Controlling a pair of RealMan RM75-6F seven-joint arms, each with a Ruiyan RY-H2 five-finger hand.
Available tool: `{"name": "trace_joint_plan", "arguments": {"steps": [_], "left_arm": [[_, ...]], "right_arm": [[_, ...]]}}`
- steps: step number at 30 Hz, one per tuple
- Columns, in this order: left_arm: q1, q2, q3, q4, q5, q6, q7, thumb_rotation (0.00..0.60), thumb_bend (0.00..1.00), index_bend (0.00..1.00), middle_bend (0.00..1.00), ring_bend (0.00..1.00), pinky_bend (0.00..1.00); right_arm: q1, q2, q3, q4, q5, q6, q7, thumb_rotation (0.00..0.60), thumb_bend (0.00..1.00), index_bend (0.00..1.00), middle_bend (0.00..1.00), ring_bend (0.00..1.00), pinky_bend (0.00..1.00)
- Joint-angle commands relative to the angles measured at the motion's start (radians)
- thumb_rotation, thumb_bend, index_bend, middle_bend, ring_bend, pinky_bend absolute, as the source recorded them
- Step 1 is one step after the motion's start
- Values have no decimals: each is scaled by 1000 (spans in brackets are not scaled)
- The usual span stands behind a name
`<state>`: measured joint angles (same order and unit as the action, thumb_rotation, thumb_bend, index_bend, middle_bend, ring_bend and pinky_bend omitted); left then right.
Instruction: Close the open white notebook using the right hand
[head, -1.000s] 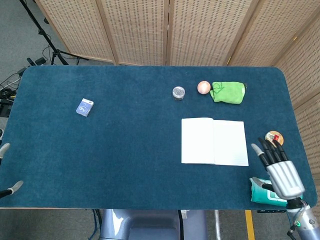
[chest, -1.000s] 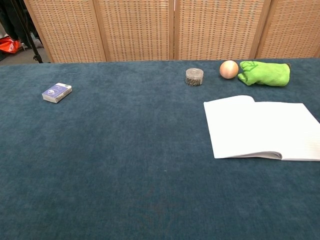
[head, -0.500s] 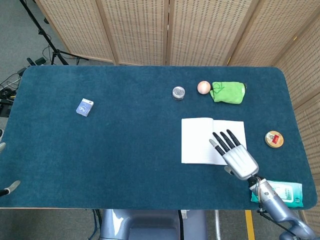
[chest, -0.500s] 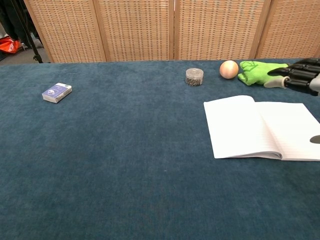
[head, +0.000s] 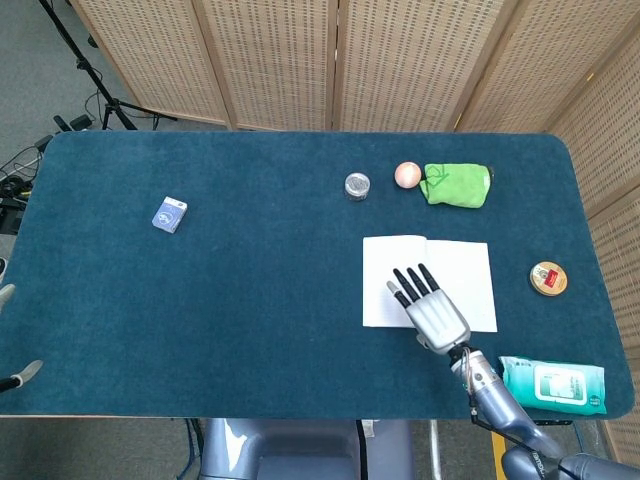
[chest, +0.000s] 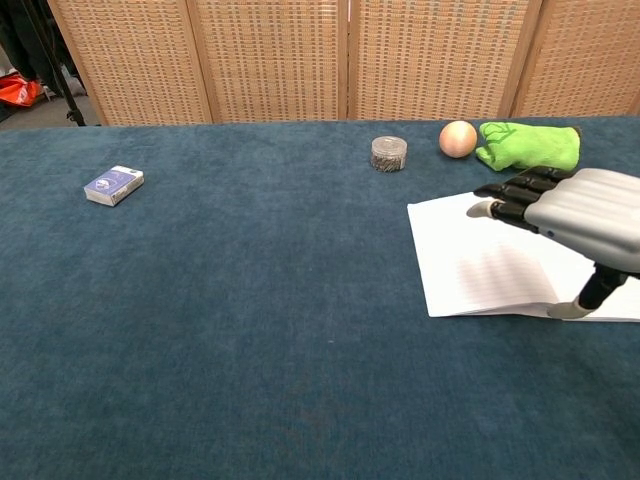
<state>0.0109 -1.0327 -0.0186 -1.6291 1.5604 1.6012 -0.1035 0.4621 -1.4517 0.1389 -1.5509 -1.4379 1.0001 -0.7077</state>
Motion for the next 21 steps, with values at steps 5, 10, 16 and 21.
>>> {"name": "trace_joint_plan", "arguments": {"steps": [5,10,16,21], "left_arm": [[0,0,-1,0,-3,0,-5,600,0,0,0,0,0],[0,6,-4,0,-9,-2,-22,600,0,0,0,0,0],[1,12,-3,3,-6,0,-40,600,0,0,0,0,0],[2,15,-5,4,-8,4,-56,600,0,0,0,0,0]], "right_arm": [[26,-60,-8,28,57,-7,-46,600,180,0,0,0,0],[43,-92,-6,70,90,-8,-41,600,182,0,0,0,0],[59,-124,-10,99,110,8,-60,600,182,0,0,0,0],[71,-153,-13,117,140,16,-101,600,185,0,0,0,0]]}}
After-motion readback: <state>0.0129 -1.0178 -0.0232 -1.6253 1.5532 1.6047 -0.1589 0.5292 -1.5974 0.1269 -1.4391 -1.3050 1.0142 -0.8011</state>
